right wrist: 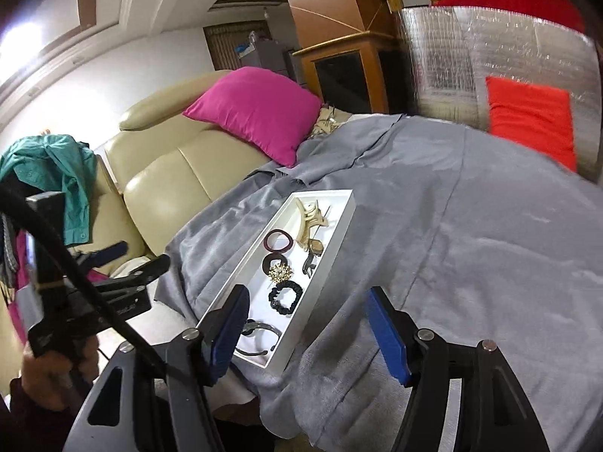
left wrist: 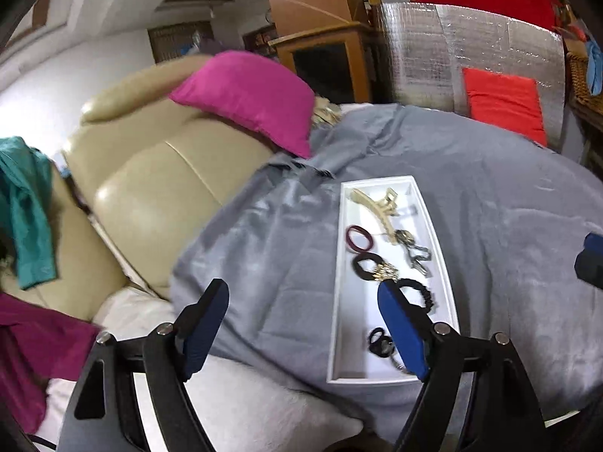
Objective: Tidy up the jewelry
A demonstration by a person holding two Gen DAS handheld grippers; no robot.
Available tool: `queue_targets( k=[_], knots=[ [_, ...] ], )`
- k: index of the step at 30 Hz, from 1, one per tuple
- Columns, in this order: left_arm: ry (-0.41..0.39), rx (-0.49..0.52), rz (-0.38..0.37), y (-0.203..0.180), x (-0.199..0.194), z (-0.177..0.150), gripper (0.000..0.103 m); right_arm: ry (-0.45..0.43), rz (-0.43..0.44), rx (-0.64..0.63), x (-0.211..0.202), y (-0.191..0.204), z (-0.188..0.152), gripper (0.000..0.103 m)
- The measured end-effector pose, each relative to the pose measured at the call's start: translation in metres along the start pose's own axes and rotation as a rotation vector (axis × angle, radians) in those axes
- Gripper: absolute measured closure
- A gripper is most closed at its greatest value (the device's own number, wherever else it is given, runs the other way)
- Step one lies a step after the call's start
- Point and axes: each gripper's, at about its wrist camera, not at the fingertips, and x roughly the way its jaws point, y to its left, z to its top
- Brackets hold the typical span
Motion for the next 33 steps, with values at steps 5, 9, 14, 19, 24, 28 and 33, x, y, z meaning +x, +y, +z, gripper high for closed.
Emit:
queue_targets(
  k=[5, 9, 14, 19, 24, 28, 33],
  knots=[
    [-0.043, 0.000, 0.048, 0.006, -0.034, 0.003, 0.012, 0.000, -0.073, -0.025, -0.020, 0.026, 0.010, 0.030],
    [-0.057, -0.021, 0.066, 0.015, -0.056, 0.006, 0.011, 0.004, -0.118, -0.042, -0.032, 0.043, 0.012, 0.027],
    [-0.065, -0.052, 0.083, 0.027, -0.076, 0.006, 0.011, 0.011, -0.144, -0.025, -0.042, 0.054, 0.014, 0.027],
    [-0.075, -0.056, 0.106, 0.035, -0.089, 0.004, 0.011, 0.014, -0.139, -0.004, -0.051, 0.058, 0.013, 0.027],
    [-0.071, -0.039, 0.127, 0.040, -0.098, -0.001, 0.011, 0.025, -0.134, -0.013, -0.057, 0.067, 0.010, 0.026],
    [-0.057, -0.045, 0.121, 0.044, -0.102, -0.005, 0.011, 0.036, -0.128, -0.020, -0.059, 0.076, 0.006, 0.026],
    [-0.052, -0.049, 0.146, 0.053, -0.111, -0.011, 0.010, 0.046, -0.130, -0.028, -0.062, 0.086, 0.001, 0.026]
  ],
)
